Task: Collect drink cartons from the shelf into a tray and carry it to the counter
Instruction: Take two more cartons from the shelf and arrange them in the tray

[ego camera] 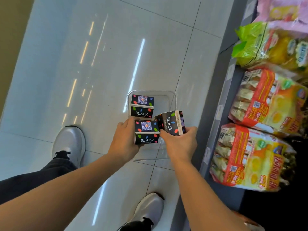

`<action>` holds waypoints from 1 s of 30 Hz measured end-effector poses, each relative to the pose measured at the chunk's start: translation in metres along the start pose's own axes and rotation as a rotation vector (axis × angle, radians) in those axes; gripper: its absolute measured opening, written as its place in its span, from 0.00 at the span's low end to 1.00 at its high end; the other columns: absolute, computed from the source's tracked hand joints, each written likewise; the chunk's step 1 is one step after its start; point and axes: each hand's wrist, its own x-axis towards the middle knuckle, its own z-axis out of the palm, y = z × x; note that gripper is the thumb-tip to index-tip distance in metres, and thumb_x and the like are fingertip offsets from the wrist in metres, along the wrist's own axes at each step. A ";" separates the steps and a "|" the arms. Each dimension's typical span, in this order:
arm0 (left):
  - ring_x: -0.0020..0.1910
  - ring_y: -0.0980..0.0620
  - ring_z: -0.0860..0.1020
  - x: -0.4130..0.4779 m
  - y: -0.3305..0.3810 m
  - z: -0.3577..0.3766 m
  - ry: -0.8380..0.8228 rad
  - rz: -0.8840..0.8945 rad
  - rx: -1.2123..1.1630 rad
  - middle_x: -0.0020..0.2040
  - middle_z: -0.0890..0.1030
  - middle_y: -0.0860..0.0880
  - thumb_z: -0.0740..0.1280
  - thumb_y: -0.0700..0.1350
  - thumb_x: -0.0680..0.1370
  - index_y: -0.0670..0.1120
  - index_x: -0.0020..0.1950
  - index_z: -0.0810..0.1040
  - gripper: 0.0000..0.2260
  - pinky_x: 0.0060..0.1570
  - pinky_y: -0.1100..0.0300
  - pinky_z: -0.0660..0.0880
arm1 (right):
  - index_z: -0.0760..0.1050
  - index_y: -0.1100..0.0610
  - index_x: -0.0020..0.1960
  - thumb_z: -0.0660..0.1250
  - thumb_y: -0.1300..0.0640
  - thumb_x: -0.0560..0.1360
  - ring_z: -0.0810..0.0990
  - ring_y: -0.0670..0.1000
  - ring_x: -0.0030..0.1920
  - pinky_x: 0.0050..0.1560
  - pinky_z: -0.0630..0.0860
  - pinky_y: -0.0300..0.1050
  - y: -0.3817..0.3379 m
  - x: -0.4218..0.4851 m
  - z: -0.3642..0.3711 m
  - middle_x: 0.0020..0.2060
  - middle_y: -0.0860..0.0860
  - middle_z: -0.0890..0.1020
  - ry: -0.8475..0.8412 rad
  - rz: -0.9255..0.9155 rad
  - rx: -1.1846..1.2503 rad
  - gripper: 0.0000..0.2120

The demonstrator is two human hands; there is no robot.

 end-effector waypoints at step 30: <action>0.52 0.42 0.75 0.064 0.080 -0.068 -0.006 0.383 0.595 0.53 0.78 0.44 0.58 0.54 0.80 0.44 0.58 0.72 0.15 0.41 0.53 0.69 | 0.56 0.50 0.79 0.69 0.48 0.76 0.70 0.59 0.69 0.62 0.74 0.57 0.049 -0.074 0.028 0.73 0.57 0.67 -0.268 0.946 0.839 0.36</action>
